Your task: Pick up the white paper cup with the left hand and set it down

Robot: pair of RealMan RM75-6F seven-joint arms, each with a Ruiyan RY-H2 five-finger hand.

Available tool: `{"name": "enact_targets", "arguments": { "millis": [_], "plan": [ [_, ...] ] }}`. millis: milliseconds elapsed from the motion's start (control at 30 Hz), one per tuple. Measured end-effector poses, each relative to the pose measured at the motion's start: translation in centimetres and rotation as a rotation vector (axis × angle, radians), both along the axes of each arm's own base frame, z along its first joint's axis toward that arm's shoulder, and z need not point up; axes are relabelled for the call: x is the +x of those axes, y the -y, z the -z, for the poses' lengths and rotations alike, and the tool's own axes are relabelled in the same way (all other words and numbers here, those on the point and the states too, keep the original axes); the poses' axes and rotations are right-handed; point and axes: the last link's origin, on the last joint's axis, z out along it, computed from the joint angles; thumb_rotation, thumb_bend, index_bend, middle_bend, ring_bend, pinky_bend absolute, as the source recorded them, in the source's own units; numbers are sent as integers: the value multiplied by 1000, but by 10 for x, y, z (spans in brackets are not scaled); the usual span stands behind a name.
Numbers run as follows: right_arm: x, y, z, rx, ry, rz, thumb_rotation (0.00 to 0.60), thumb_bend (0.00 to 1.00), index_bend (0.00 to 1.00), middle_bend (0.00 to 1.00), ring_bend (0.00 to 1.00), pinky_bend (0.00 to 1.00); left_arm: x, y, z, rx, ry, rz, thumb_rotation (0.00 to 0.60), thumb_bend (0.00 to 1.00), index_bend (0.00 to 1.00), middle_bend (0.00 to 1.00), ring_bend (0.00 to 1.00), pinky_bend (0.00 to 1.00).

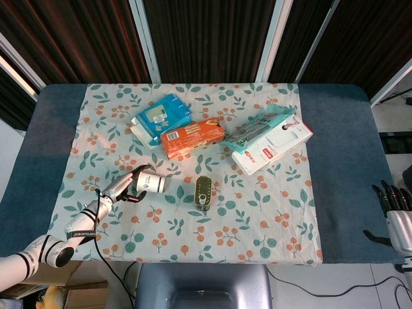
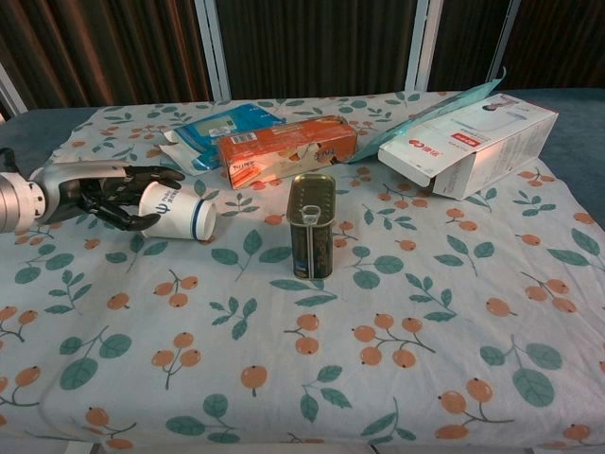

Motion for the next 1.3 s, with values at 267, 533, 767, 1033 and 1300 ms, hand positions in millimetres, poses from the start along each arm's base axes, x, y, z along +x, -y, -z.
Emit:
{"name": "enact_targets", "arguments": {
  "millis": [267, 533, 767, 1033, 1300],
  "plan": [
    [1, 0, -2, -9, -2, -1, 600, 192, 0, 0, 0, 0, 4, 0, -16, 64, -88, 147, 600, 379, 0, 0, 0, 0],
    [2, 2, 4, 6, 13, -6, 600, 193, 0, 0, 0, 0, 33, 12, -22, 204, -413, 487, 600, 347, 0, 0, 0, 0],
    [-2, 1, 3, 4, 20, 6, 600, 192, 0, 0, 0, 0, 64, 14, -10, 330, -729, 690, 600, 347, 0, 0, 0, 0],
    [-11, -1, -1, -4, 31, 32, 600, 192, 0, 0, 0, 0, 91, 1, 23, 347, -888, 707, 600, 347, 0, 0, 0, 0],
    [-12, 1, 1, 6, 31, 33, 600, 192, 0, 0, 0, 0, 93, -4, 41, 297, -941, 713, 600, 347, 0, 27, 0, 0]
  ]
}}
